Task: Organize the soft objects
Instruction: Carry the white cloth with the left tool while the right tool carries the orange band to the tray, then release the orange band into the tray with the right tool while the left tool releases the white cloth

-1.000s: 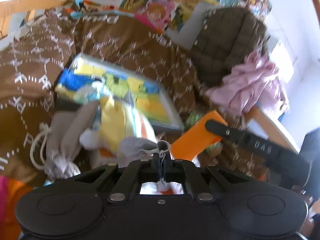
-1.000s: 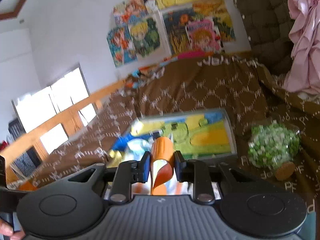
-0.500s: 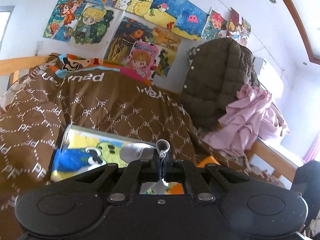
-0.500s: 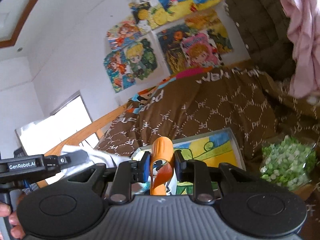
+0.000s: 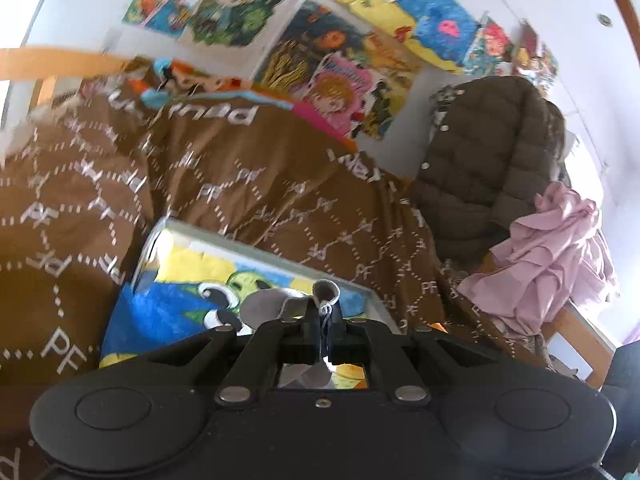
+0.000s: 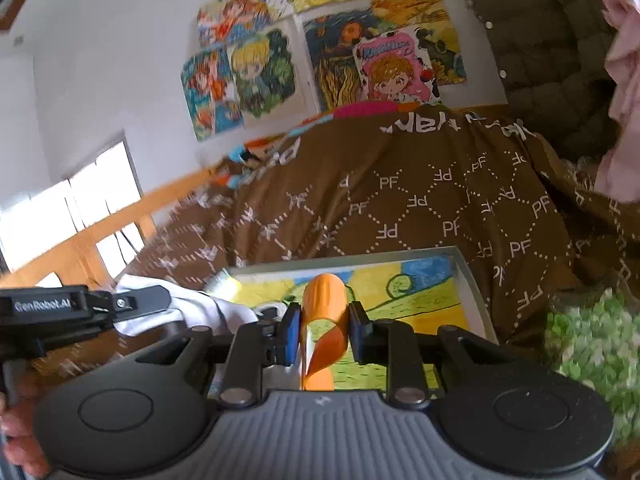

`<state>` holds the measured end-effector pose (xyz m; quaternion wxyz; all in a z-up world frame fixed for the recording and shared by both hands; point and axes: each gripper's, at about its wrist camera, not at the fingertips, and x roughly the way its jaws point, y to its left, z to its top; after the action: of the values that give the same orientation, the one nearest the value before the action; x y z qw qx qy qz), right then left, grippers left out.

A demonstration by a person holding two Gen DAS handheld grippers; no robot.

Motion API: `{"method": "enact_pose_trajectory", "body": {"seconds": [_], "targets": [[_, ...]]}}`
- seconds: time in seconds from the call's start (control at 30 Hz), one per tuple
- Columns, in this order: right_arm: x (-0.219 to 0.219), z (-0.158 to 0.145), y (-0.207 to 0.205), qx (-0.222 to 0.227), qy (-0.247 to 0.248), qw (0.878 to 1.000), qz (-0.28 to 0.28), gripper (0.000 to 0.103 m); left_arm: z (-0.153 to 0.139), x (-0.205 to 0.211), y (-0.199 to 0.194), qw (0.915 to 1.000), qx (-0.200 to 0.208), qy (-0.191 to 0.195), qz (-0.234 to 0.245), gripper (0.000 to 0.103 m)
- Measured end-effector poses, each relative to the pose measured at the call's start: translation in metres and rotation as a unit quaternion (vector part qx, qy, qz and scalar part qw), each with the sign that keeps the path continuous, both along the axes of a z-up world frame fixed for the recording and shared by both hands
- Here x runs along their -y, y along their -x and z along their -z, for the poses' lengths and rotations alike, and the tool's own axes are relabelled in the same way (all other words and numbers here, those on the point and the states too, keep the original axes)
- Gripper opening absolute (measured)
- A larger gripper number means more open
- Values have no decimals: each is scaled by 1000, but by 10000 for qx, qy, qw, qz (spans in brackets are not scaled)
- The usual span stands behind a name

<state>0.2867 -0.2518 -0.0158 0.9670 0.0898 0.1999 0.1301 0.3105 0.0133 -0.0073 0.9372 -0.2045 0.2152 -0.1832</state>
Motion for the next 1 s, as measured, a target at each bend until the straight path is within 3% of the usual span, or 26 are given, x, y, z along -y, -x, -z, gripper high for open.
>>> {"method": "enact_pose_trajectory", "body": {"seconds": [0.23, 0.47, 0.87, 1.0], "targets": [[-17, 15, -18, -186, 342, 9992, -23, 28, 26, -8, -21, 9986, -528, -69, 13, 2], [-29, 24, -25, -328, 334, 9985, -294, 30, 44, -10, -32, 9944, -1013, -306, -54, 2], [-39, 29, -32, -551, 198, 9965, -603, 39, 55, -8, -40, 9881, -1460, -474, -47, 5], [-36, 29, -32, -591, 152, 9965, -569, 45, 54, -7, -40, 9877, -1482, -498, -65, 14]]}}
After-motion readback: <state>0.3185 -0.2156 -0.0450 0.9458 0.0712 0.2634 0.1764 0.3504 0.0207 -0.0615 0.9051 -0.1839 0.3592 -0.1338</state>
